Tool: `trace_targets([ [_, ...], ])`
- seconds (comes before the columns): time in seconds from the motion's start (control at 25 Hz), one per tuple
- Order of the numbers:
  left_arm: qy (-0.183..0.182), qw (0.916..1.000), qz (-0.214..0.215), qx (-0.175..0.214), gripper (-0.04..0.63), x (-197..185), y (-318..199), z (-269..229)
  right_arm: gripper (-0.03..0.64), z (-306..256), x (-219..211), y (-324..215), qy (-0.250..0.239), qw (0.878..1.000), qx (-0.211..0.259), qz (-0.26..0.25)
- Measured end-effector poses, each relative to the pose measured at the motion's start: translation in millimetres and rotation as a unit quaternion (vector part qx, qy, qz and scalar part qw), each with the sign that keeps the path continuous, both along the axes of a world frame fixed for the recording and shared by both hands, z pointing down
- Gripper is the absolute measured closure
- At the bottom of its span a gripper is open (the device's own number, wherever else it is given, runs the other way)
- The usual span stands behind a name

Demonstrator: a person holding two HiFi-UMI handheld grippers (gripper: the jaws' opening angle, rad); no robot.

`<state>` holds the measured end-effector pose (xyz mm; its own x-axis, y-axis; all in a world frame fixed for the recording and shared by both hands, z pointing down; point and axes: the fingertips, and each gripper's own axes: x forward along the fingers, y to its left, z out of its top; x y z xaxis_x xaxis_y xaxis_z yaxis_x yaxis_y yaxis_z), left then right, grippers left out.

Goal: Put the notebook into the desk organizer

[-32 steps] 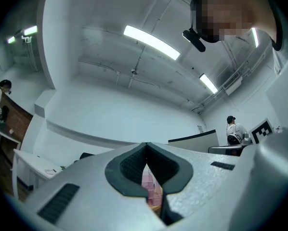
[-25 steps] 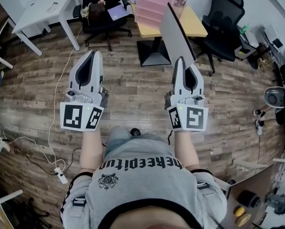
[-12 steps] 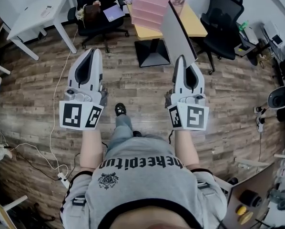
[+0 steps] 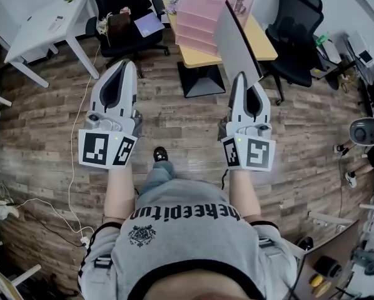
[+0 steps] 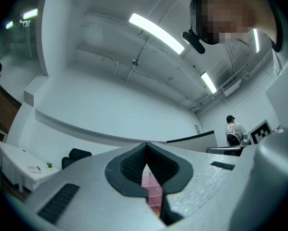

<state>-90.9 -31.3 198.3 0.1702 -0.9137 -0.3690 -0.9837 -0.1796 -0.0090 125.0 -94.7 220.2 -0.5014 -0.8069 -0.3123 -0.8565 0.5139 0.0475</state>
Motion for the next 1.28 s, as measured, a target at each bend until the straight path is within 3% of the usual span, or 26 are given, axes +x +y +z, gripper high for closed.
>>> trace_targets([
  [0.8, -0.006, 0.9987, 0.050, -0.001, 0.592, -92, -138, 1, 0.607, 1, -87, -115, 0.002, 0.999, 0.002, 0.053],
  [1.28, -0.005, 0.9969, 0.078, -0.008, 0.592, -127, -185, 10, 0.607, 12, -125, -150, 0.029, 0.997, -0.003, 0.073],
])
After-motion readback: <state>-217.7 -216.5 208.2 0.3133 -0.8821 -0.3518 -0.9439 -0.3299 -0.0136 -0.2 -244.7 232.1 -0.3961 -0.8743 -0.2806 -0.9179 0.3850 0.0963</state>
